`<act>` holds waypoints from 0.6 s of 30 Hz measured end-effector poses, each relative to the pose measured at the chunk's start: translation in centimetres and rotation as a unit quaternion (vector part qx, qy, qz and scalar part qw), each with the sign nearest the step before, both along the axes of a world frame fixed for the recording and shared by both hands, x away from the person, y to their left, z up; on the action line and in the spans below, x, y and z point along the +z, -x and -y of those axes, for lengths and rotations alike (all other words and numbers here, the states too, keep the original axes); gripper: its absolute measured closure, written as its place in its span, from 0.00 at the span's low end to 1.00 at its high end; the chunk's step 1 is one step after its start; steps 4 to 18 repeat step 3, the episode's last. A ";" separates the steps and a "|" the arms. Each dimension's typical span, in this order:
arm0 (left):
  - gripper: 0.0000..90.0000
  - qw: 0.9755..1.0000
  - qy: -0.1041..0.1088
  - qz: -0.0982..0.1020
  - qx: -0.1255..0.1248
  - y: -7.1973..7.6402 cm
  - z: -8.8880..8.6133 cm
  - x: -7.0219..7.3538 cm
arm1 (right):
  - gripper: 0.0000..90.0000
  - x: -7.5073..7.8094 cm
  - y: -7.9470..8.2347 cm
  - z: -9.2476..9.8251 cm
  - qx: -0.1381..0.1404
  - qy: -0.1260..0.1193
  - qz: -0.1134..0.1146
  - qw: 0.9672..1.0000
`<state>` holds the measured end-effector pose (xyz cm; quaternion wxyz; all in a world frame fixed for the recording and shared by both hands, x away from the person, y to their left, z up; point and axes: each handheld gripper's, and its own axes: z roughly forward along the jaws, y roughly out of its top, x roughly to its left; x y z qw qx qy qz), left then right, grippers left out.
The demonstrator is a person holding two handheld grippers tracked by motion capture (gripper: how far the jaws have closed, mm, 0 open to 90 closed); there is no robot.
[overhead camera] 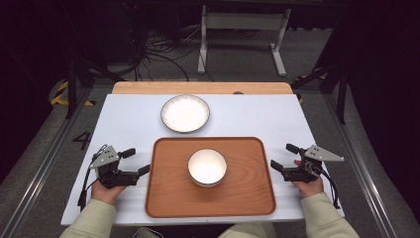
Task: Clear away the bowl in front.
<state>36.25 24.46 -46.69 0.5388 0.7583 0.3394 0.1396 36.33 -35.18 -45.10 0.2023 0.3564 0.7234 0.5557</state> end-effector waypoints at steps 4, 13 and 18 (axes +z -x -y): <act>0.12 1.000 -0.002 0.001 -0.001 0.0 0.0 0.0 | 0.02 0.0 0.0 0.0 -0.001 0.000 0.000 1.000; 0.12 1.000 -0.002 0.001 -0.001 0.0 0.0 0.0 | 0.02 0.0 0.0 0.0 -0.001 0.000 0.000 1.000; 0.12 1.000 -0.002 0.001 -0.001 0.0 0.0 0.0 | 0.02 0.0 0.0 0.0 -0.001 0.000 0.000 1.000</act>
